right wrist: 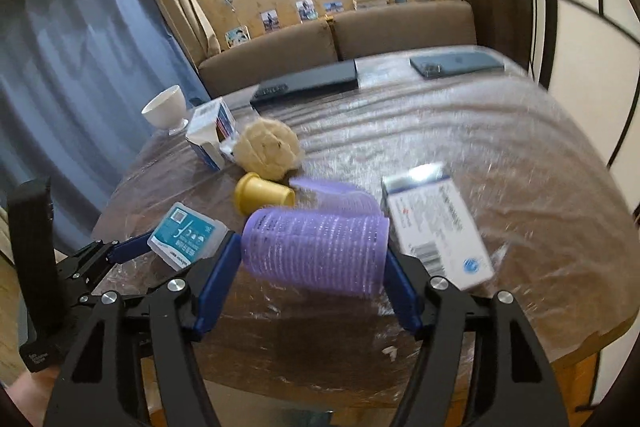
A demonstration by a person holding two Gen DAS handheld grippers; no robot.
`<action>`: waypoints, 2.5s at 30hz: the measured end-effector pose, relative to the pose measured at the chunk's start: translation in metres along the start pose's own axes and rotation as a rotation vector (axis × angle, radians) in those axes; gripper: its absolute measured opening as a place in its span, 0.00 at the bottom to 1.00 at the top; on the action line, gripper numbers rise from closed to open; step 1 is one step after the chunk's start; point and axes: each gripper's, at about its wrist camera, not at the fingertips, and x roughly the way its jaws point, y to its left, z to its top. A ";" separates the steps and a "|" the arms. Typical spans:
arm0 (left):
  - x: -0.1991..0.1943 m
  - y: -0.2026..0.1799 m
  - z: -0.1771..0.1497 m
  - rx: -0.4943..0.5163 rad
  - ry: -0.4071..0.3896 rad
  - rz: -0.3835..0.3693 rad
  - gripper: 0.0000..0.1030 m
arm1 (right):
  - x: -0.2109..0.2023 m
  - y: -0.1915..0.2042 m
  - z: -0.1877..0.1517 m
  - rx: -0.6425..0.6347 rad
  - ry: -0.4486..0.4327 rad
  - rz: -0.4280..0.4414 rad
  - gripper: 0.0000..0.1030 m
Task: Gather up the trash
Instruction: 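Lift the floss box with the left tool while the right tool lifts the purple roller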
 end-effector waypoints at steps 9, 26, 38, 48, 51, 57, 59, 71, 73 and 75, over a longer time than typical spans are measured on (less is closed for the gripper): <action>-0.002 -0.001 -0.001 -0.001 0.001 -0.011 0.83 | -0.005 0.007 0.019 -0.057 -0.035 -0.001 0.59; -0.003 0.002 -0.008 -0.009 0.016 -0.022 0.83 | 0.023 0.001 -0.025 -0.066 0.042 -0.113 0.75; -0.005 0.006 -0.012 -0.015 0.016 -0.020 0.83 | -0.005 -0.004 -0.012 -0.017 -0.036 -0.064 0.69; -0.005 0.005 -0.008 0.004 0.011 -0.017 0.80 | -0.024 0.007 0.009 -0.035 -0.102 -0.022 0.68; -0.003 0.005 -0.005 0.003 0.008 -0.011 0.80 | -0.021 0.005 0.006 -0.027 -0.083 -0.023 0.68; 0.002 0.008 -0.001 0.004 0.015 -0.016 0.80 | -0.022 0.007 -0.001 -0.028 -0.073 -0.009 0.68; 0.004 0.008 0.000 0.002 0.018 -0.023 0.80 | -0.021 0.007 -0.002 -0.024 -0.069 -0.007 0.68; 0.018 0.004 0.012 0.028 0.030 -0.008 0.87 | -0.021 0.008 -0.006 -0.020 -0.062 0.002 0.68; 0.017 0.004 0.013 0.021 0.022 -0.009 0.84 | -0.021 0.007 -0.007 -0.018 -0.057 0.003 0.68; 0.017 0.004 0.013 0.023 0.020 -0.010 0.81 | -0.020 0.006 -0.008 -0.010 -0.047 0.009 0.68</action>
